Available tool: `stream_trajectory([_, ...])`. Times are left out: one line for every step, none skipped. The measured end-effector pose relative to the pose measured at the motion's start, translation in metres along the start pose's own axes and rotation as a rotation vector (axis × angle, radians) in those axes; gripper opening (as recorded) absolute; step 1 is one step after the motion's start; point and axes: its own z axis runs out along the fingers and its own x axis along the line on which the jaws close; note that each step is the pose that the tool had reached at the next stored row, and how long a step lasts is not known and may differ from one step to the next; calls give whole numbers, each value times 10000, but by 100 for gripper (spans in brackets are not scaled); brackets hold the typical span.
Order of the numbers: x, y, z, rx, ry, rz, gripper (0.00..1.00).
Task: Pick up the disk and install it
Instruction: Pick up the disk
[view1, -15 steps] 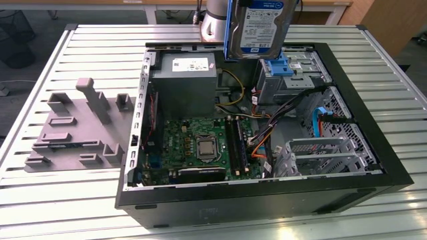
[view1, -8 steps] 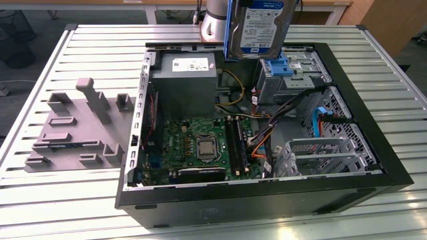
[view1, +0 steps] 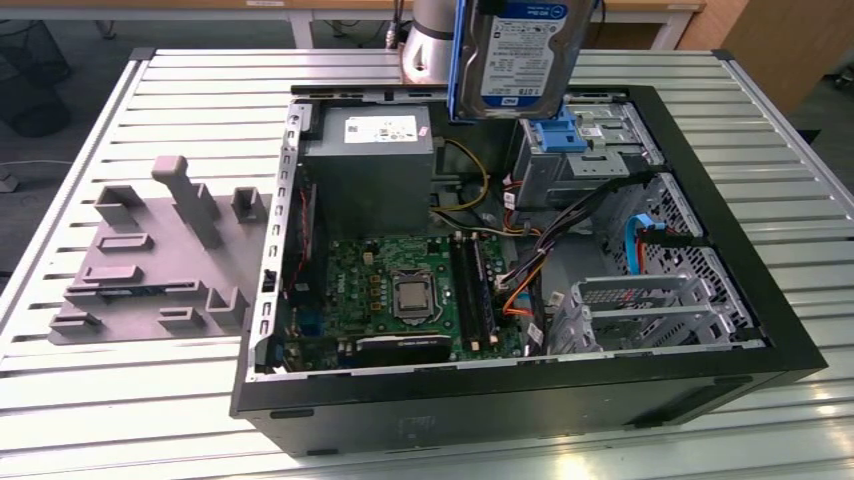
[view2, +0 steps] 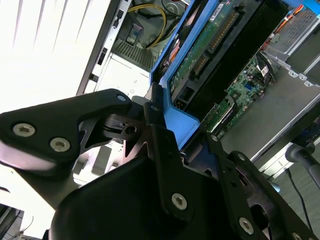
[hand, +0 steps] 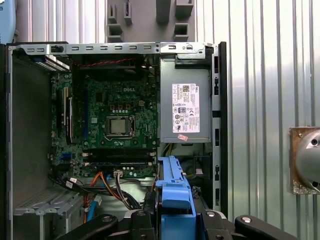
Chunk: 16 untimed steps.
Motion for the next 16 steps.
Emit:
stream_trajectory([4, 0, 0, 0, 1, 0, 36])
stream_trajectory([8, 0, 0, 0, 0, 0, 36])
stream_trajectory([11, 0, 1, 0, -1, 1, 36])
stream_trajectory([14, 0, 0, 0, 0, 1, 36])
stream_trajectory([17, -1, 0, 0, 0, 1, 36])
stream_trajectory([20, -1, 0, 0, 0, 1, 36])
stream_trajectory([22, -1, 0, 0, -1, 0, 36])
stream_trajectory([24, -1, 0, 0, 0, 1, 36])
stream_trajectory([27, -1, 0, 0, -1, 1, 36])
stream_trajectory([30, -1, 0, 0, 0, 1, 36])
stream_trajectory([31, -1, 0, 0, 0, 0, 36])
stream_trajectory([33, -1, 0, 0, 0, 1, 36])
stream_trajectory([36, -1, 0, 0, -1, 0, 36])
stream_trajectory([39, -2, -1, -1, 1, 0, 36])
stream_trajectory([42, -2, 0, 0, 0, 0, 36])
stream_trajectory([46, -2, 0, 0, -1, 0, 36])
